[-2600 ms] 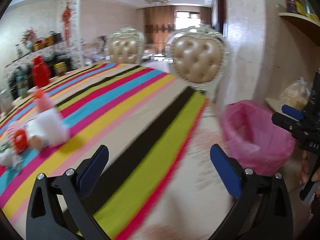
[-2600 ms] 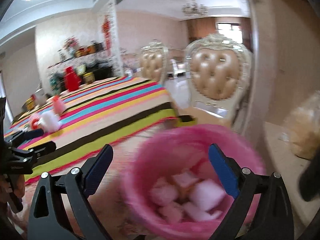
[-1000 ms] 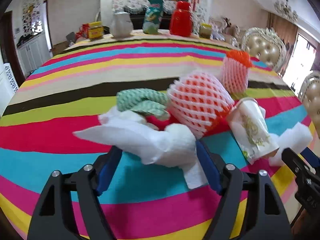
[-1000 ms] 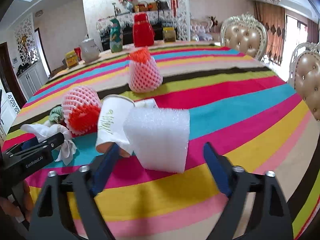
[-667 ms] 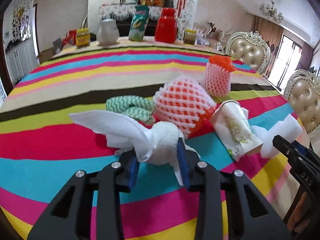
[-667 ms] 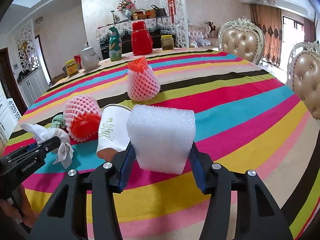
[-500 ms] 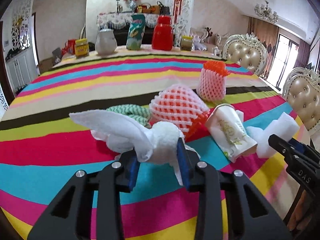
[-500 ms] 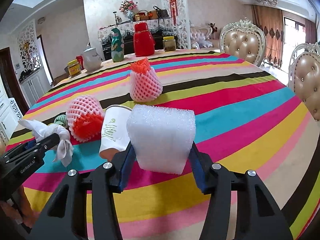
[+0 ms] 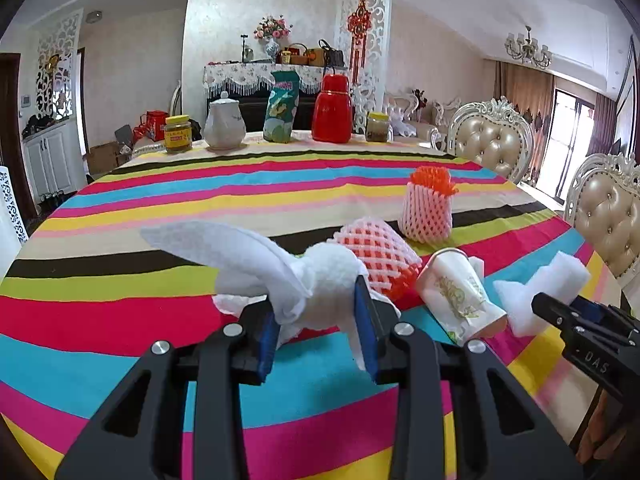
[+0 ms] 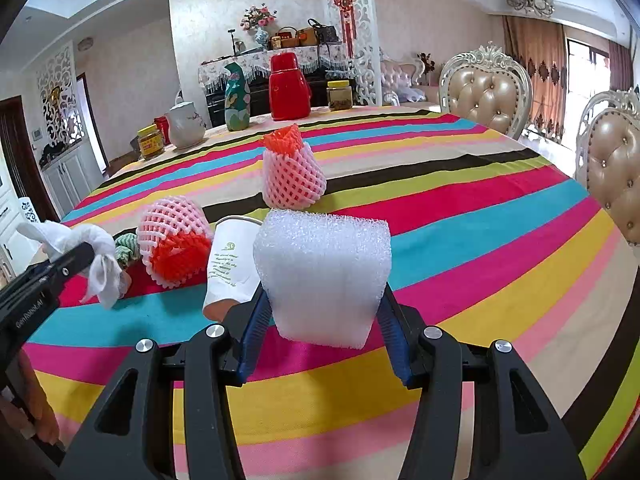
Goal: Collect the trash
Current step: 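Grasp the white foam block with the right tool while the left tool grasps the tissue, then carry the foam block and tissue to the pink bin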
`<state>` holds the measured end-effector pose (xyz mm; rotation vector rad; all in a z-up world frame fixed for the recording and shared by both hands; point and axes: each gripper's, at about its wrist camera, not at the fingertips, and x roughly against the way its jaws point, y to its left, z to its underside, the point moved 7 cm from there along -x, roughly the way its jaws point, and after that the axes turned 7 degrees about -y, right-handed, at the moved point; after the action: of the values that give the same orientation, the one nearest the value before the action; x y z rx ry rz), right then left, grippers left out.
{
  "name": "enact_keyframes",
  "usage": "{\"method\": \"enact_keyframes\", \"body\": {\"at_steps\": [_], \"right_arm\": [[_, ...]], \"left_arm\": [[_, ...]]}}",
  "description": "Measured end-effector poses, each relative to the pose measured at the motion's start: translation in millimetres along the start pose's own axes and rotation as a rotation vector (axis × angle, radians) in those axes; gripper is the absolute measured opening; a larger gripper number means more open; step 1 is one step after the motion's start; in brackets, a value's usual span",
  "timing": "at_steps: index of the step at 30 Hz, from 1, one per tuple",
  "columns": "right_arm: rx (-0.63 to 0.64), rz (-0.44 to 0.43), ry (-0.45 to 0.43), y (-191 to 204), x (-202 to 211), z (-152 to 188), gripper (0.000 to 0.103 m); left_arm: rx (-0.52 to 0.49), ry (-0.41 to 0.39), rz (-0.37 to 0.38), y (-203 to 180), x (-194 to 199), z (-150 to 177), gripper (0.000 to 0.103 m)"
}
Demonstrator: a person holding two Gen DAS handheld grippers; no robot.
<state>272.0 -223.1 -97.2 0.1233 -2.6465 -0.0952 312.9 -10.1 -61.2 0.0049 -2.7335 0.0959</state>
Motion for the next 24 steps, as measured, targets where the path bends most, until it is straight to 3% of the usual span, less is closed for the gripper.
{"method": "enact_keyframes", "body": {"at_steps": [9, 15, 24], "right_arm": [[0.018, 0.028, 0.009, 1.3, -2.5, 0.1, 0.051], [0.011, 0.014, 0.036, -0.7, -2.0, 3.4, 0.051], [0.047, -0.044, -0.001, 2.2, 50.1, 7.4, 0.051]], "left_arm": [[-0.012, -0.048, -0.023, 2.5, 4.0, -4.9, 0.034], [-0.006, 0.012, -0.030, -1.6, 1.6, 5.0, 0.034], [-0.098, 0.068, 0.035, -27.1, 37.2, 26.3, 0.034]]}}
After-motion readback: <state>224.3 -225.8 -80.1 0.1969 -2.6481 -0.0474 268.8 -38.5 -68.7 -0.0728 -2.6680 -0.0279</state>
